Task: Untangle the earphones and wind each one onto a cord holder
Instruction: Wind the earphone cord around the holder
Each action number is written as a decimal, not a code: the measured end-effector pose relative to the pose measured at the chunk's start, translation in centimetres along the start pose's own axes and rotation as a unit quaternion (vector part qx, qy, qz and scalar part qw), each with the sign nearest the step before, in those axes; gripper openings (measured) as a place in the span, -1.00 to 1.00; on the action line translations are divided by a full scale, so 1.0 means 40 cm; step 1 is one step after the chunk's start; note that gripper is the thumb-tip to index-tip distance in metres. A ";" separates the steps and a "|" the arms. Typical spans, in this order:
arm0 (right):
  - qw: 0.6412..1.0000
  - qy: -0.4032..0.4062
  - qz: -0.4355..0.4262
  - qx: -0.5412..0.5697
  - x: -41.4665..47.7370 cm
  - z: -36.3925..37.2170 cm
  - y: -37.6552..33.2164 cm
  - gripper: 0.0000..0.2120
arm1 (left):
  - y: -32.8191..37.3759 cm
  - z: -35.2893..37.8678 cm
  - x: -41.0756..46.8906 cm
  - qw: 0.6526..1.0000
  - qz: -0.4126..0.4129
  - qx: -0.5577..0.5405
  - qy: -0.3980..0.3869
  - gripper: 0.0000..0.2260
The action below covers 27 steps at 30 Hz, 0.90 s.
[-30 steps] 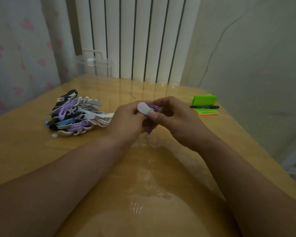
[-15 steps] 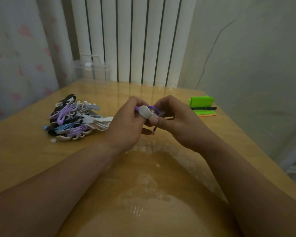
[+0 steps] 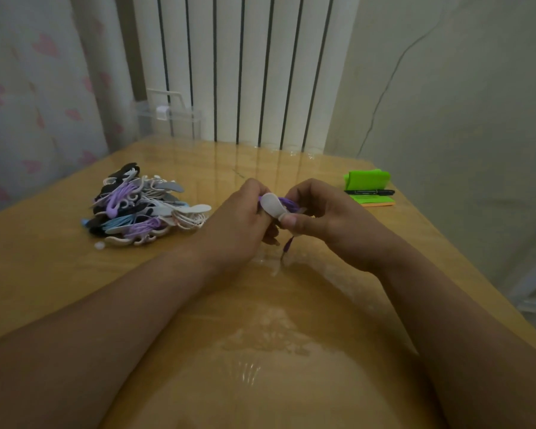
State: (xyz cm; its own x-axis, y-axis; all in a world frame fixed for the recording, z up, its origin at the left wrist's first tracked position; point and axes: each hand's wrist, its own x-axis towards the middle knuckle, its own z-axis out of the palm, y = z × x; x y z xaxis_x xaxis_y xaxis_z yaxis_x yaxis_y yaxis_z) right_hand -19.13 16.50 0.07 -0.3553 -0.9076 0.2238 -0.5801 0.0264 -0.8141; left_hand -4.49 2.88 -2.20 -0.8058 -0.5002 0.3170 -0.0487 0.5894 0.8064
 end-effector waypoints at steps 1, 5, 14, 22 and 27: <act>1.000 0.002 0.003 0.013 0.000 0.000 0.002 -0.76 | 0.000 -0.002 0.000 1.000 -0.012 -0.027 -0.006 -0.90; 1.000 0.024 0.005 -0.001 0.008 0.006 0.011 -0.84 | 0.004 -0.001 0.005 0.975 -0.090 -0.191 -0.065 -0.83; 0.998 0.058 -0.037 0.006 0.010 0.009 0.009 -0.76 | 0.015 0.015 0.007 0.906 -0.096 -0.406 -0.069 -0.68; 0.995 0.072 -0.043 0.054 0.014 0.038 0.010 -0.68 | 0.008 -0.001 0.006 0.852 -0.096 -0.507 -0.086 -0.67; 0.998 0.005 -0.030 0.049 0.002 0.007 0.011 -0.78 | -0.007 -0.009 0.008 0.858 -0.103 -0.489 -0.117 -0.65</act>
State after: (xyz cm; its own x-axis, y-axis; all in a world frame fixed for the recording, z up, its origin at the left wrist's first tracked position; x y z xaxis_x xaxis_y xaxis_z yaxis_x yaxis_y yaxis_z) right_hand -19.22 16.31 -0.40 -0.3288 -0.9022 0.2791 -0.5266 -0.0702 -0.8472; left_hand -4.51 2.32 -2.13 -0.9412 -0.3223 0.1012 0.2230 -0.3679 0.9027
